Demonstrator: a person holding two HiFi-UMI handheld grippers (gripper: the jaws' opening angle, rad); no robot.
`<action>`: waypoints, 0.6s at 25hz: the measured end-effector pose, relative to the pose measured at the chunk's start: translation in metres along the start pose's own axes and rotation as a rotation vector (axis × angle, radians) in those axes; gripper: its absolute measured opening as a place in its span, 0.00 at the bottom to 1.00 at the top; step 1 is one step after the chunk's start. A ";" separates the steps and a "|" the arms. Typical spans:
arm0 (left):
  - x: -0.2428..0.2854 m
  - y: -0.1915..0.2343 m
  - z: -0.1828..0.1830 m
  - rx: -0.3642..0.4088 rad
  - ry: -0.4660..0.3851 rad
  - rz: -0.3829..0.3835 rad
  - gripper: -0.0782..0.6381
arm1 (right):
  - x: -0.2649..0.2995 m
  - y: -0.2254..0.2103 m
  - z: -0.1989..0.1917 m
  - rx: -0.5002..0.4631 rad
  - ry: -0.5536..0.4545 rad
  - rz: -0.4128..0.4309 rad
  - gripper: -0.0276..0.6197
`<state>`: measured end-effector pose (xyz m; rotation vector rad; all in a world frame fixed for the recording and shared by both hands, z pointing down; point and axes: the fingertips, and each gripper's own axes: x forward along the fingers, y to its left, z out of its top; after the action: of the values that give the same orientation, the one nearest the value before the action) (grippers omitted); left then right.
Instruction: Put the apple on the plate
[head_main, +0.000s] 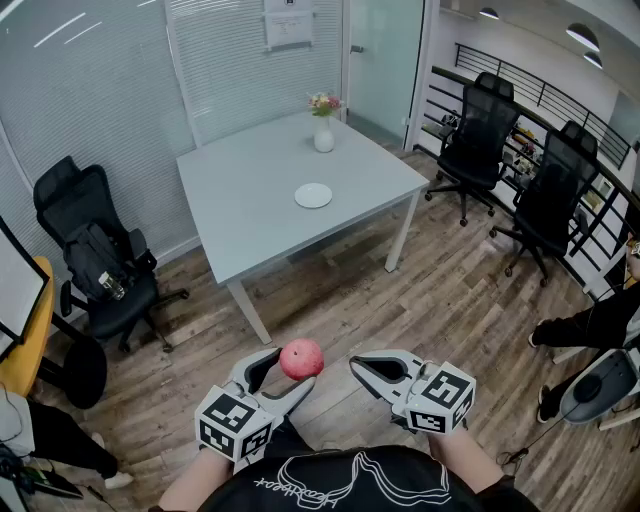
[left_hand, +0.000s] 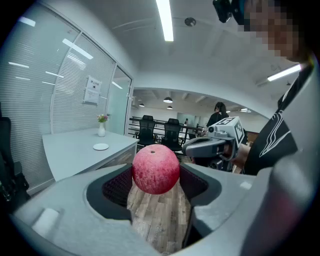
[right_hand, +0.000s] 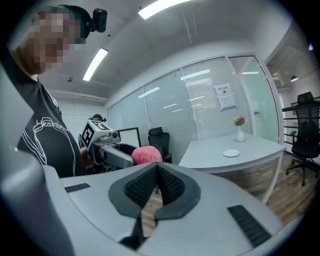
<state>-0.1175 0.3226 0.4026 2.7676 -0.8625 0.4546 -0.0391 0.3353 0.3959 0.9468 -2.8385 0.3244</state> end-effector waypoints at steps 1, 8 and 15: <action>0.002 -0.002 0.001 0.001 -0.002 0.000 0.51 | -0.003 -0.001 0.000 -0.004 -0.003 -0.001 0.05; 0.011 -0.017 0.009 0.007 -0.007 -0.015 0.51 | -0.019 -0.004 0.003 -0.003 -0.021 -0.021 0.05; 0.017 -0.022 0.018 0.012 -0.023 -0.051 0.51 | -0.027 -0.017 0.006 0.025 -0.055 -0.092 0.06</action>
<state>-0.0878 0.3263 0.3897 2.8043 -0.7945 0.4208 -0.0077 0.3369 0.3879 1.1031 -2.8346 0.3301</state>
